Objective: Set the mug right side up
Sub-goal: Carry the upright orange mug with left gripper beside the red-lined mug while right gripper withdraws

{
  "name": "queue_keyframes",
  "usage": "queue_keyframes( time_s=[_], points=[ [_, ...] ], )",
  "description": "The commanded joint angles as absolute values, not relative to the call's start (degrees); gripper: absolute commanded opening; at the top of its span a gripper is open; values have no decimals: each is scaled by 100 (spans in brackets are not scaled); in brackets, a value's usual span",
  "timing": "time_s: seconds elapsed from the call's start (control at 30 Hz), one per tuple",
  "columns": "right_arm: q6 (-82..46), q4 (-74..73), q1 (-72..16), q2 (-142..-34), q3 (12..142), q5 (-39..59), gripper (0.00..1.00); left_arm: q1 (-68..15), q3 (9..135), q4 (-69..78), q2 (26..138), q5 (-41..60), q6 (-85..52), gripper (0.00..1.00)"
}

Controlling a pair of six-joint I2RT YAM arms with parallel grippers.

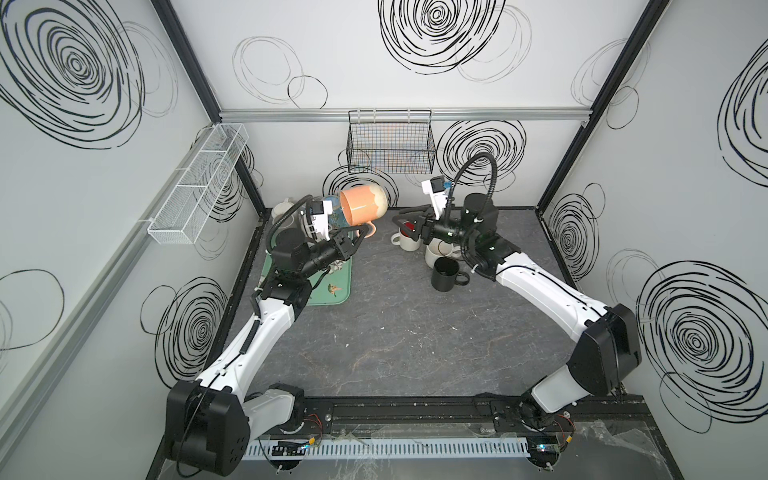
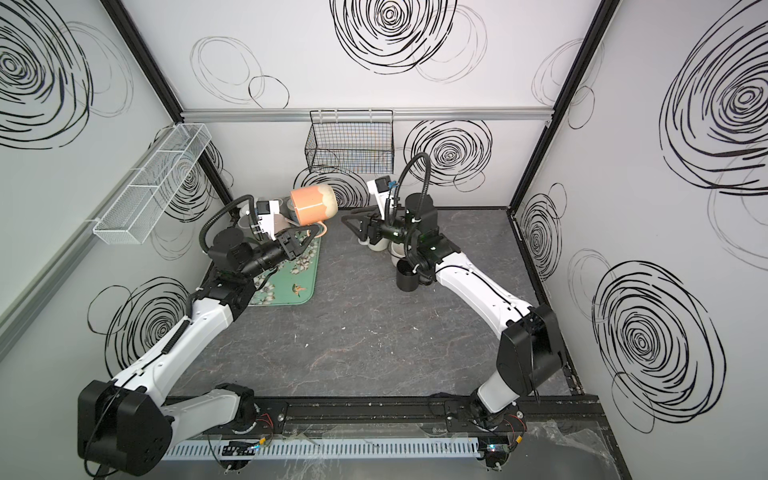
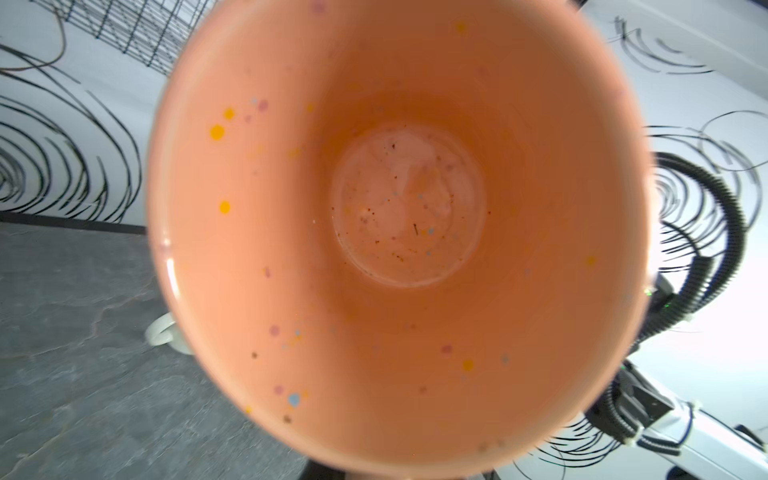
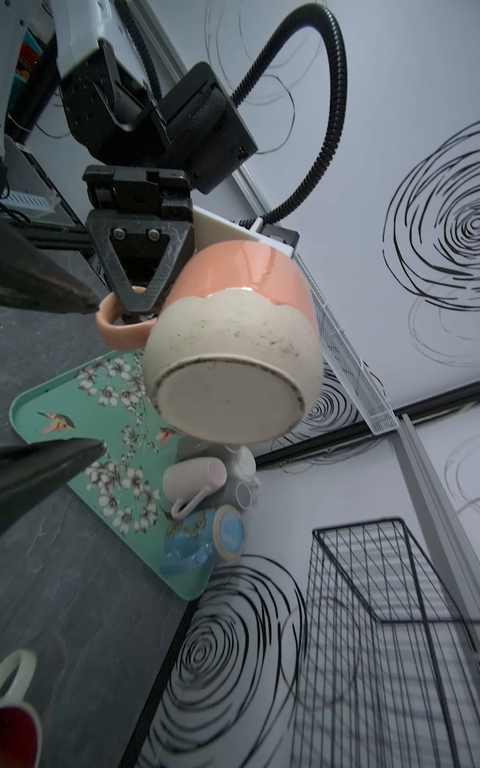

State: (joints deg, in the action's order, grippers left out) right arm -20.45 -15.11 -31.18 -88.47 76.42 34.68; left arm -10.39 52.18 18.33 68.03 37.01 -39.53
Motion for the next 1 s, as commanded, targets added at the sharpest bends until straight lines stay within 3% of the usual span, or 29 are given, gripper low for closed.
queue_keyframes(
  time_s=[0.0,0.3,0.6,0.97],
  points=[
    [-1692,-898,-2813,-8541,7492,3116,52,-1057,5893,1201,6935,3527,-2754,0],
    [-1697,-324,-1735,-8161,6903,3101,52,-1693,7511,-1639,8088,2536,-321,0],
    [-1715,-48,-995,-7945,6466,3129,51,-2388,8580,-2814,9566,1485,1112,0],
    [-1552,263,-748,-8079,6399,3063,50,-2790,9893,-3827,11210,529,2457,0]
  ],
)
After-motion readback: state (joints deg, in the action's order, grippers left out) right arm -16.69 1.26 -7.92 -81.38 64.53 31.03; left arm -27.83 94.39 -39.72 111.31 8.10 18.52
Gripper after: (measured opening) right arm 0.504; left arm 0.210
